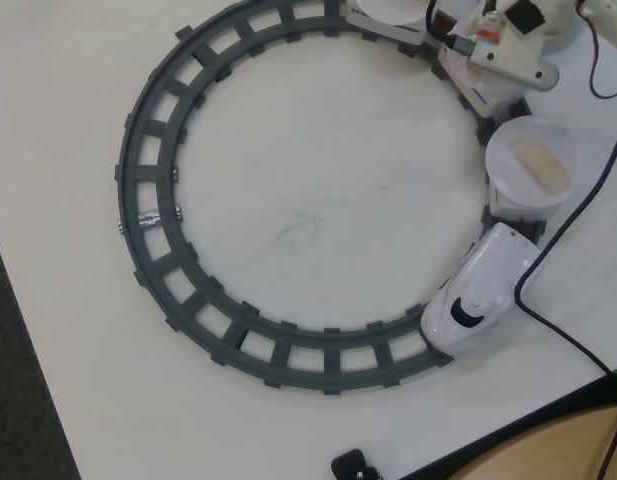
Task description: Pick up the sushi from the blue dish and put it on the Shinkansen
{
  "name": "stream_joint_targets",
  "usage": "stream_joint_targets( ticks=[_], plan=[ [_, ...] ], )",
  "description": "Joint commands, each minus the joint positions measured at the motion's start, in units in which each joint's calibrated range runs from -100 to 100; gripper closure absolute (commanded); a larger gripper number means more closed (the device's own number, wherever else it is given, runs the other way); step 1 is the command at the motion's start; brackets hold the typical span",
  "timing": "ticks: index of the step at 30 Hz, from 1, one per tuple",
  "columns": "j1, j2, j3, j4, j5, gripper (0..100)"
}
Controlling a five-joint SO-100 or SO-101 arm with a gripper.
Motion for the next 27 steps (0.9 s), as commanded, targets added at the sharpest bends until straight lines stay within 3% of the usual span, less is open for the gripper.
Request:
stream_joint_targets(
  ticks=[1,7,13,17,23,27],
  plan=[
    [0.4,-2.5,-0.3,3.4,0.9,79],
    [0.8,-10.6,-0.2,8.8,1.0,63],
    [0.8,-26.9,-0.1,15.8,0.1,61],
    [2.9,-42.5,2.4,20.2,-4.4,61],
    [3.5,-61.9,26.7,19.3,-8.9,62],
    [4.0,-72.4,46.4,13.3,-9.8,62]
  ],
)
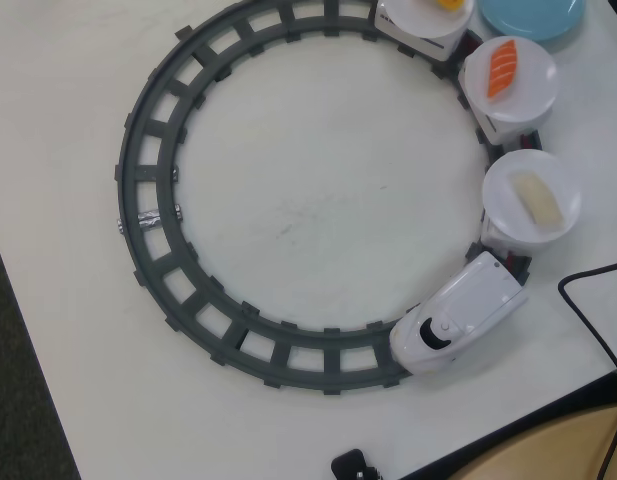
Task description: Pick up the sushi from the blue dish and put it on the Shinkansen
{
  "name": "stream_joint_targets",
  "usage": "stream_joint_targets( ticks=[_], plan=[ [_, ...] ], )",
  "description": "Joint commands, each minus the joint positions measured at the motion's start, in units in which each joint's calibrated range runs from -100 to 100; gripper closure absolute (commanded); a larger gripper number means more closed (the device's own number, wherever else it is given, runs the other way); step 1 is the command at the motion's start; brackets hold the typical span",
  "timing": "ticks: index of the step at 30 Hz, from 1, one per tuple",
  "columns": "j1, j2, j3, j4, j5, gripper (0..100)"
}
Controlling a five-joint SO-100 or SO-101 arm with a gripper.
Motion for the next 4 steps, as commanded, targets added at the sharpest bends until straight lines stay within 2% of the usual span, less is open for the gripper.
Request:
stream_joint_targets(
  ticks=[1,4],
  plan=[
    [0.7,-9.9,18.0,-5.3,-0.6,62],
    [0.4,-16.6,32.3,-8.5,-0.4,62]
  ],
)
